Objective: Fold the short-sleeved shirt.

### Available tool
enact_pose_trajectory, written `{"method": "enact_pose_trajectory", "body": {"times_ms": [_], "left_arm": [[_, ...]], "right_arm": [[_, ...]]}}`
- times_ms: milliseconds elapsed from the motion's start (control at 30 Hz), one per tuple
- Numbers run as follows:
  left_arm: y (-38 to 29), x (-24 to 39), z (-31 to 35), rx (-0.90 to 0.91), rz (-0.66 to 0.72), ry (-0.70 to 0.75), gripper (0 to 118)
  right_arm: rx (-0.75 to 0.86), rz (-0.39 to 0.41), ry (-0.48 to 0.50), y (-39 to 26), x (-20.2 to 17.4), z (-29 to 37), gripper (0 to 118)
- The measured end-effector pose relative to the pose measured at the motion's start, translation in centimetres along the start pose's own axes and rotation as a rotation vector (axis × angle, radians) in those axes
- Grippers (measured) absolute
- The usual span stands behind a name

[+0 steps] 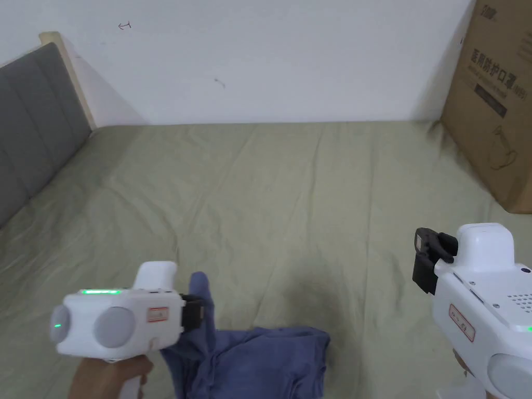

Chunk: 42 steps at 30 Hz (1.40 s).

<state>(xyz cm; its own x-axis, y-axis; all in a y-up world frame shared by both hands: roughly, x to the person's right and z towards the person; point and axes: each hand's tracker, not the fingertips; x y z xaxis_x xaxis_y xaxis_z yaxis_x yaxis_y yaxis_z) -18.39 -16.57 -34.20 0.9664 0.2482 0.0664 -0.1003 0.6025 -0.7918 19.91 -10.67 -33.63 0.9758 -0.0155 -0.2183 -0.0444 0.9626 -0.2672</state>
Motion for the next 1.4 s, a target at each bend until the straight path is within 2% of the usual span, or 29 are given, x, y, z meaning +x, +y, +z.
{"method": "enact_pose_trajectory", "body": {"times_ms": [267, 500, 533, 567, 667, 700, 767, 933, 1000, 1033, 1067, 1100, 1200, 1233, 1300, 1400], "left_arm": [[-2.2, 10.1, -9.7, -0.168, -0.205, -0.041, 9], [-5.2, 12.6, -15.8, -0.273, -0.214, 0.004, 10], [-5.4, 12.7, -16.0, -0.283, -0.211, 0.010, 16], [-5.5, 12.7, -15.9, -0.286, -0.209, -0.004, 32], [-5.0, 12.2, -14.6, -0.250, -0.047, -0.245, 95], [-4.8, 12.0, -14.1, -0.231, 0.002, -0.295, 100], [-3.8, 11.6, -12.3, -0.143, 0.056, -0.329, 100], [-1.3, 10.4, -7.7, 0.047, 0.013, -0.297, 100], [-0.7, 9.9, -6.3, 0.124, -0.032, -0.238, 98], [-0.6, 9.5, -5.7, 0.159, -0.054, -0.206, 92], [-0.7, 9.1, -5.2, 0.178, -0.075, -0.183, 72], [-0.8, 8.7, -4.8, 0.209, -0.092, -0.174, 47], [-1.2, 7.5, -4.6, 0.257, -0.098, -0.137, 17], [-1.4, 7.1, -4.7, 0.254, -0.074, -0.135, 1], [-1.8, 6.3, -5.3, 0.236, -0.004, -0.186, 0], [-2.9, 6.6, -6.7, 0.202, -0.002, -0.153, 0]], "right_arm": [[-0.004, -0.013, -0.045, -0.5, 2.0, 1.2, 0], [-0.018, -0.014, -0.087, -0.9, 3.5, 2.2, 0], [-0.018, -0.015, -0.091, -0.9, 3.7, 2.3, 0], [-0.020, -0.016, -0.096, -0.9, 3.9, 2.4, 0], [-0.022, -0.017, -0.107, -0.9, 4.2, 2.5, 0], [-0.022, -0.022, -0.108, -0.8, 4.4, 2.5, 0], [-0.018, -0.044, -0.104, -0.7, 4.6, 2.5, 0], [-0.008, -0.037, -0.103, -0.3, 4.1, 2.6, 0], [-0.005, -0.032, -0.098, -0.1, 3.9, 2.6, 0], [-0.004, -0.031, -0.096, -0.1, 3.7, 2.6, 0], [-0.003, -0.032, -0.092, 0.0, 3.7, 2.6, 0], [-0.003, -0.033, -0.089, 0.0, 3.6, 2.5, 0], [-0.004, -0.030, -0.082, 0.0, 3.4, 2.3, 0], [-0.005, -0.029, -0.081, 0.0, 3.4, 2.3, 0], [-0.007, -0.028, -0.078, 0.0, 3.3, 2.2, 0], [-0.010, -0.026, -0.077, -0.1, 3.3, 2.2, 0]]}}
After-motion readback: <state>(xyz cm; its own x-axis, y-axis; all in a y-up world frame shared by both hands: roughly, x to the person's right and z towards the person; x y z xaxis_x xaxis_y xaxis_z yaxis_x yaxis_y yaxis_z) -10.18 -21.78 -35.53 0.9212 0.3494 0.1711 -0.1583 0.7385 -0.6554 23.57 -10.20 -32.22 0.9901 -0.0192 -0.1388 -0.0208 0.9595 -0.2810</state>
